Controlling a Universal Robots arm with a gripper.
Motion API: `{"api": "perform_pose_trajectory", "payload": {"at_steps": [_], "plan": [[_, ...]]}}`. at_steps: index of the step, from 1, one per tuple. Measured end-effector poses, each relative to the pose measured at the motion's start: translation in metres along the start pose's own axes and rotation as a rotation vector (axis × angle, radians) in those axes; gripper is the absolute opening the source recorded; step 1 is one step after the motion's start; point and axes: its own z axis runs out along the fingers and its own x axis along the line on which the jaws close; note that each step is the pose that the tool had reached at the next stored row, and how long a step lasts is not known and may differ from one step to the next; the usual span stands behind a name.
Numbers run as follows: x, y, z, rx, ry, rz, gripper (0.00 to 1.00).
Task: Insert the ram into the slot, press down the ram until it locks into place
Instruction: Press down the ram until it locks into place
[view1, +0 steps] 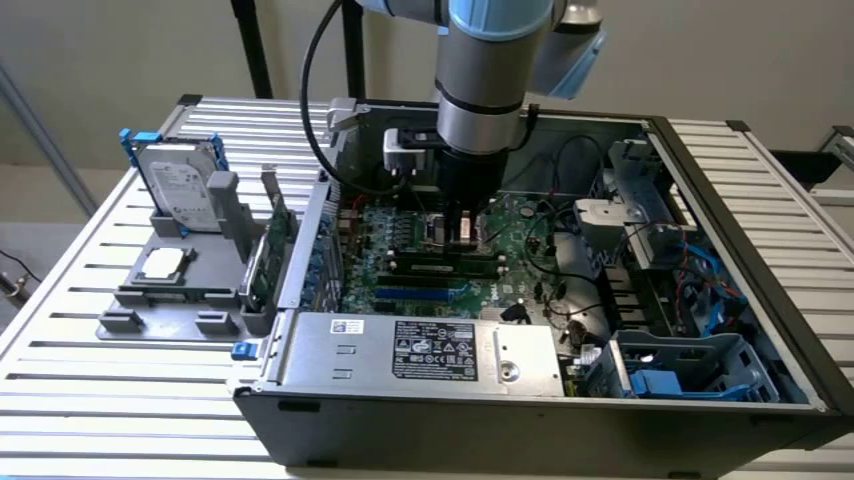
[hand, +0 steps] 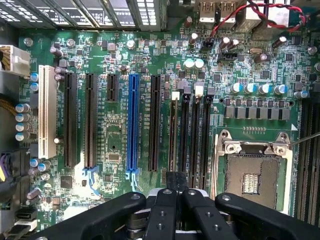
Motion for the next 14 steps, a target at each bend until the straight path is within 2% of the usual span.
{"api": "perform_pose_trajectory", "payload": {"at_steps": [2,3,7,14], "plan": [[0.0,0.0001,-0.0019,0.0,-0.0008,0.0,0.11],[0.0,0.0,-0.0054,0.0009,-0.0033,0.0,0.11],[0.001,0.0004,-0.0223,-0.0006,-0.0017,0.0,0.11],[0.001,0.0005,-0.0234,-0.001,-0.0019,0.0,0.11]]}}
